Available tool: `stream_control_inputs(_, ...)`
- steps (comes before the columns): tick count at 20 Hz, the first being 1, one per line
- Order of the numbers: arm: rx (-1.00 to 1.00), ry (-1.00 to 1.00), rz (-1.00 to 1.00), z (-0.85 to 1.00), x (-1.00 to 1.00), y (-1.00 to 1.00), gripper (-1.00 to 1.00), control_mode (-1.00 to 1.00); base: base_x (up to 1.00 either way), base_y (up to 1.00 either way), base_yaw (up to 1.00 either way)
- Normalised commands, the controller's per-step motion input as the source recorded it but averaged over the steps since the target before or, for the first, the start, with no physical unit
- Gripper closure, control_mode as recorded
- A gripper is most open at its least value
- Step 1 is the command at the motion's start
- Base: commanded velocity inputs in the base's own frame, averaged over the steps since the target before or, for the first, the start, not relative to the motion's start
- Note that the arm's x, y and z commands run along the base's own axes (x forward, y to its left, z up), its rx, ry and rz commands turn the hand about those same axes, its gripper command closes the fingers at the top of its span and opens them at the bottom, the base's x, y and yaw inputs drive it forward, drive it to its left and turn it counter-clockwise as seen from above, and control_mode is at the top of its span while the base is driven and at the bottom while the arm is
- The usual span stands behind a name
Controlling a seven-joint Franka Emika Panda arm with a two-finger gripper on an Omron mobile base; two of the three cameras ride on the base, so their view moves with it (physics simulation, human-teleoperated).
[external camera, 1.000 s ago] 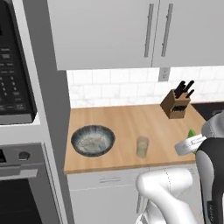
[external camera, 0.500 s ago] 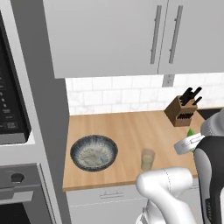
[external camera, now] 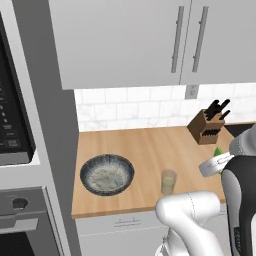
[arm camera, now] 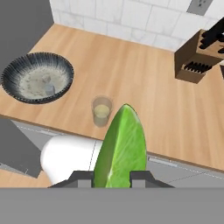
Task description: Grab a lemon wedge from the fridge and one ice cube from the ice bowl, and put them in the glass of lemonade.
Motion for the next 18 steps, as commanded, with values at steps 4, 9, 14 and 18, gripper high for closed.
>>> stream_control_inputs(4,0.0,0.0,0.0,0.0,0.0,0.0,1.0,1.0,0.0,0.0,0.0)
stream_control_inputs(9,0.0,0.21,0.0,-0.27,0.77,0.13,1.0,-1.0,0.0,0.0,0.0)
stream_control_inputs(14,0.0,0.13,0.0,-0.5,0.75,0.11,1.0,-1.0,0.0,0.0,0.0)
stream_control_inputs(18,0.0,0.01,0.0,-0.99,0.52,0.17,1.0,-1.0,0.0,0.0,0.0)
